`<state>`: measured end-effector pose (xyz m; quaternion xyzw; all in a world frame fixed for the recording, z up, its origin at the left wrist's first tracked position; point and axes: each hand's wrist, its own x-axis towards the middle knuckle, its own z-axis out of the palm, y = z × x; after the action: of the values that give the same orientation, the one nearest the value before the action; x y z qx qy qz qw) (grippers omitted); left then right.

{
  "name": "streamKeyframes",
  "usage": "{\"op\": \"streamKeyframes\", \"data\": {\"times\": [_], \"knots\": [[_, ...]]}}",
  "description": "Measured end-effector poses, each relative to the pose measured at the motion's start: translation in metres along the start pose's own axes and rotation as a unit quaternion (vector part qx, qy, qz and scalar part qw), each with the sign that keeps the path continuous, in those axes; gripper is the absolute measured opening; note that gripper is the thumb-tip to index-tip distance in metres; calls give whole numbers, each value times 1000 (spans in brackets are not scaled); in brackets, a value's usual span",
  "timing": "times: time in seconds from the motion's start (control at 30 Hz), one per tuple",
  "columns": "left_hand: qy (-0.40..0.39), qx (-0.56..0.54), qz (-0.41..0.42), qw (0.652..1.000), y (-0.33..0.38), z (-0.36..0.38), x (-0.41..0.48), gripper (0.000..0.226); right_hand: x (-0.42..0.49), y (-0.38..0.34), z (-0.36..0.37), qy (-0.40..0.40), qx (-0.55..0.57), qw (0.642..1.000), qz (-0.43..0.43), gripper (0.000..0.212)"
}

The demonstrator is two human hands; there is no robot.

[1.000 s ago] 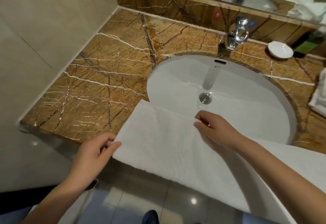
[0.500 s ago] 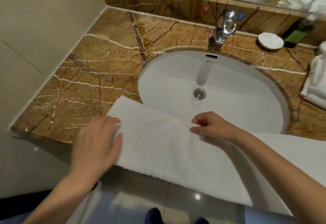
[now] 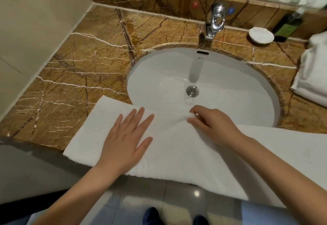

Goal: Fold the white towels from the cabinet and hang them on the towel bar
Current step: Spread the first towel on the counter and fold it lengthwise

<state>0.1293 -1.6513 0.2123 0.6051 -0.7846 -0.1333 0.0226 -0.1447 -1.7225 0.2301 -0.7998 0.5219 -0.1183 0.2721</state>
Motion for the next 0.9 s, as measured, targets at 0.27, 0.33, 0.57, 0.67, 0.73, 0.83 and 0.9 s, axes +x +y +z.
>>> {"op": "streamKeyframes", "data": {"times": [0.27, 0.33, 0.57, 0.67, 0.73, 0.83, 0.9], "knots": [[32, -12, -11, 999, 1, -12, 5, 58, 3, 21, -4, -54, 80, 981, 169, 46], [58, -29, -1, 998, 4, -16, 18, 46, -4, 31, -20, -112, 172, 961, 185, 36], [-80, -103, 93, 987, 34, -17, 92, 25, -24, 60, -61, -195, 162, 955, 152, 24], [-128, -140, 80, 979, 41, -14, 107, 17, -31, 67, -63, -176, 145, 965, 131, 22], [-116, -155, 70, 979, 43, -11, 108, 11, -37, 69, -59, -107, 97, 984, 103, 11], [-72, -146, 68, 984, 43, -5, 101, 14, -51, 70, -49, -21, -17, 999, 44, 16], [-8, -113, 63, 992, 46, -1, 94, 19, -57, 70, -41, 22, -72, 996, 48, 21]]}}
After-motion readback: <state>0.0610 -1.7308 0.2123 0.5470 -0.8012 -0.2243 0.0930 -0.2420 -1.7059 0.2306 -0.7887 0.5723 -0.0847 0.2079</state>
